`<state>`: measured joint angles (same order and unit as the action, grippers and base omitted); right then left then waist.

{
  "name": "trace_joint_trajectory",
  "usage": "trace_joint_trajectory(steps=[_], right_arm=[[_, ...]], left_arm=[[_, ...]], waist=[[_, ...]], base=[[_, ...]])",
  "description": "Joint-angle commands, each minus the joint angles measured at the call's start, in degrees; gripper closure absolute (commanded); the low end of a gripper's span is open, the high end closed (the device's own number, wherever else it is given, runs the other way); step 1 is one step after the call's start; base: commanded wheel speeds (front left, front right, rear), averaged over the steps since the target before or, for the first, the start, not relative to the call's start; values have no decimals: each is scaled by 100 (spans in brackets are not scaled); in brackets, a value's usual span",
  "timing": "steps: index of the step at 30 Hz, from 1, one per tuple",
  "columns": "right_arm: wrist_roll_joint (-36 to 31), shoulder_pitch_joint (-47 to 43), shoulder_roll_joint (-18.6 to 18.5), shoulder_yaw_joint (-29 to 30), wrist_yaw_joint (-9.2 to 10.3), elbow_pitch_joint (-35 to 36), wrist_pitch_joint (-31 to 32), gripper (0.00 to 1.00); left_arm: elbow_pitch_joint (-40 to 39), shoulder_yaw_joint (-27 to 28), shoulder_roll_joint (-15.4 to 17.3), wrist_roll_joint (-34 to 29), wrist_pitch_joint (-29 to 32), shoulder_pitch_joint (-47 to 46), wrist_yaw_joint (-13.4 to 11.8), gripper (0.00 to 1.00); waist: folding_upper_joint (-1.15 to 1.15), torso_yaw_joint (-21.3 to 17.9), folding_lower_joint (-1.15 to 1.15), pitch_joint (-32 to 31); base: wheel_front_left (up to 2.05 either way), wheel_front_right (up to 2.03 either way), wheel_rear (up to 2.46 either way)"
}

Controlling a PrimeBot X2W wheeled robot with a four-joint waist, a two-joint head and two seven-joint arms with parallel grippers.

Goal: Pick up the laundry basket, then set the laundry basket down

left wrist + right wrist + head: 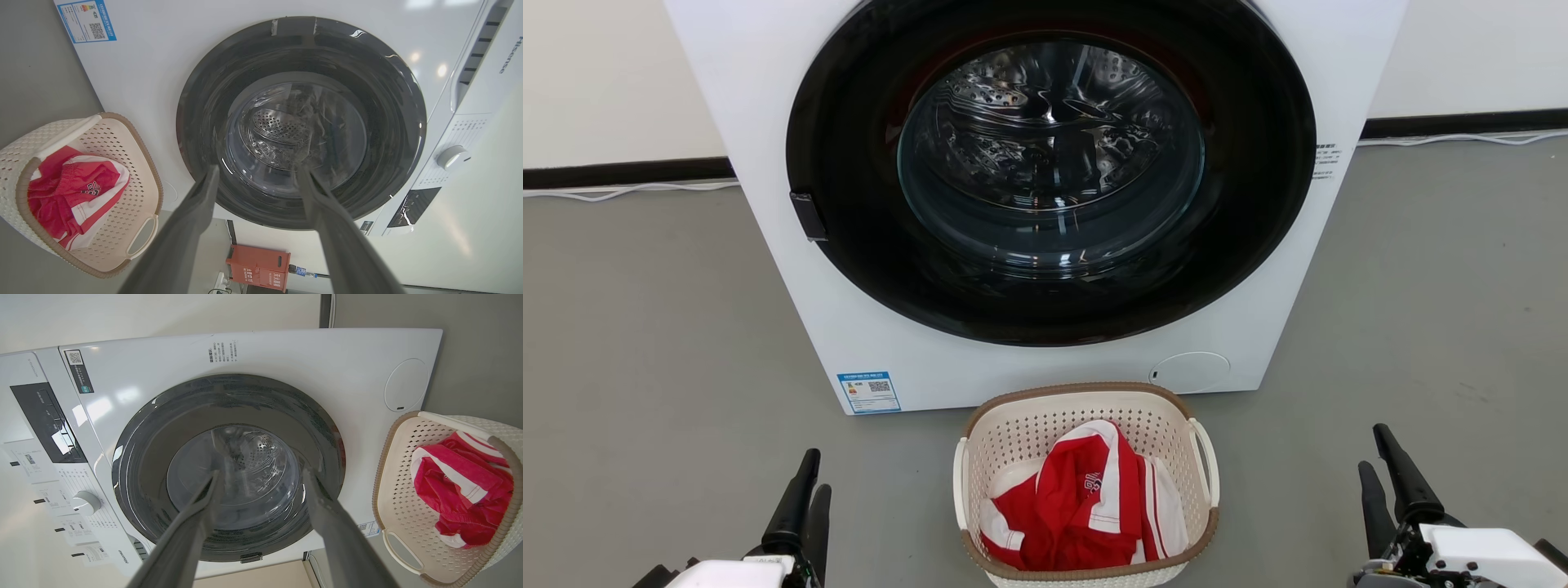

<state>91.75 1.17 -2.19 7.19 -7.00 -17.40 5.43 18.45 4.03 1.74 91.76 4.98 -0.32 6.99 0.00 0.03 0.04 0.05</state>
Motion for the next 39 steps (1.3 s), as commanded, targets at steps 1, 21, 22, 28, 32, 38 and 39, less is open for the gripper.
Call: trace_joint_trajectory(steps=[1, 21, 22, 28, 32, 38, 39], right_arm=[[-28, 124, -40, -21, -8, 187, -64, 0], [-1440, 52, -150, -154, -15, 334, -426, 0], [-1535, 48, -148, -157, -15, 343, -443, 0], [-2076, 37, -174, -199, -17, 391, -544, 0], [-2432, 29, -210, -243, -18, 427, -611, 0], [-2870, 23, -261, -283, -20, 472, -695, 0], [-2952, 22, -269, -291, -21, 481, -712, 0]], left_arm=[[-163, -11, 32, -43, -45, -174, 7, 0], [-237, -161, 46, -907, -381, -139, -143, 0], [-242, -171, 46, -964, -398, -138, -150, 0], [-262, -223, 51, -1393, -499, -145, -191, 0], [-273, -244, 53, -1709, -566, -142, -218, 0], [-277, -286, 57, -2062, -650, -135, -246, 0], [-277, -295, 58, -2137, -667, -133, -251, 0]], waist=[[0, 0, 3, 1], [0, -9, -4, 2], [0, -10, -4, 3], [0, -17, -4, 8], [0, -25, -4, 9], [0, -31, -4, 13], [0, -32, -4, 13]], base=[[0, 0, 0], [0, 0, 0], [0, 0, 0], [0, 0, 0], [0, 0, 0], [0, 0, 0], [0, 0, 0]])
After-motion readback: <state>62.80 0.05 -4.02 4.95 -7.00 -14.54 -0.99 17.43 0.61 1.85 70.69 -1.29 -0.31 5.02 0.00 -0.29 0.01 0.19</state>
